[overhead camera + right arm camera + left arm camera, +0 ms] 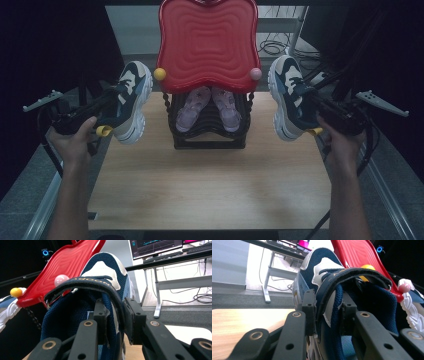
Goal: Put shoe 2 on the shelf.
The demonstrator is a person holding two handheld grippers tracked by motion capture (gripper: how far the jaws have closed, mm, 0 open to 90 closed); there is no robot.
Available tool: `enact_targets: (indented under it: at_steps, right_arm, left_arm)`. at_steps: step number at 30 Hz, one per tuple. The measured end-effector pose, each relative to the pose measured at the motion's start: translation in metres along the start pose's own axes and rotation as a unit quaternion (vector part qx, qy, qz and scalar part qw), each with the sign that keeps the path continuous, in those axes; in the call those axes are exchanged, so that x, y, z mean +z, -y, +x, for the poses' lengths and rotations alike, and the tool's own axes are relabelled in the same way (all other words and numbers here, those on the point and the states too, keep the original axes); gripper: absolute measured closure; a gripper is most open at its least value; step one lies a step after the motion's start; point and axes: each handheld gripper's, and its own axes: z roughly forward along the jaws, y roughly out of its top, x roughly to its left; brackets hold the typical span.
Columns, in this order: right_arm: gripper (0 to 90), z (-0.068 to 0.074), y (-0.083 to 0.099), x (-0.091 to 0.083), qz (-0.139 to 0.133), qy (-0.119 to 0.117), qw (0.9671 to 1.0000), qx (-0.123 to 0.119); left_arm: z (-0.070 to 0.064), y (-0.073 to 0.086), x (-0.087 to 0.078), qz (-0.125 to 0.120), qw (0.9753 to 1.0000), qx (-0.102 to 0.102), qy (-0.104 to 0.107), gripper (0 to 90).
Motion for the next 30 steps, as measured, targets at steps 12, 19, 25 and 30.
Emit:
enact_targets:
  at_steps: [12, 19, 25, 30]
  right_arm:
    - [73.4, 0.007, -0.018, 0.007, -0.004, -0.001, 1.0000, -0.003]
    - [73.4, 0.014, -0.033, 0.013, -0.005, 0.002, 0.9999, -0.013]
    - [73.4, 0.017, -0.051, 0.023, 0.000, 0.009, 0.9998, -0.017]
    - [73.4, 0.020, -0.060, 0.029, -0.005, 0.002, 0.9999, -0.010]
  left_arm:
    - [0.005, -0.011, 0.002, -0.019, 0.9998, -0.010, 0.000, 72.4]
    - [0.006, -0.020, 0.005, -0.029, 0.9994, -0.017, 0.001, 72.5]
    - [0.000, -0.031, 0.010, -0.031, 0.9995, -0.009, 0.000, 72.5]
    - [-0.006, -0.041, 0.015, -0.034, 0.9994, -0.002, 0.000, 72.5]
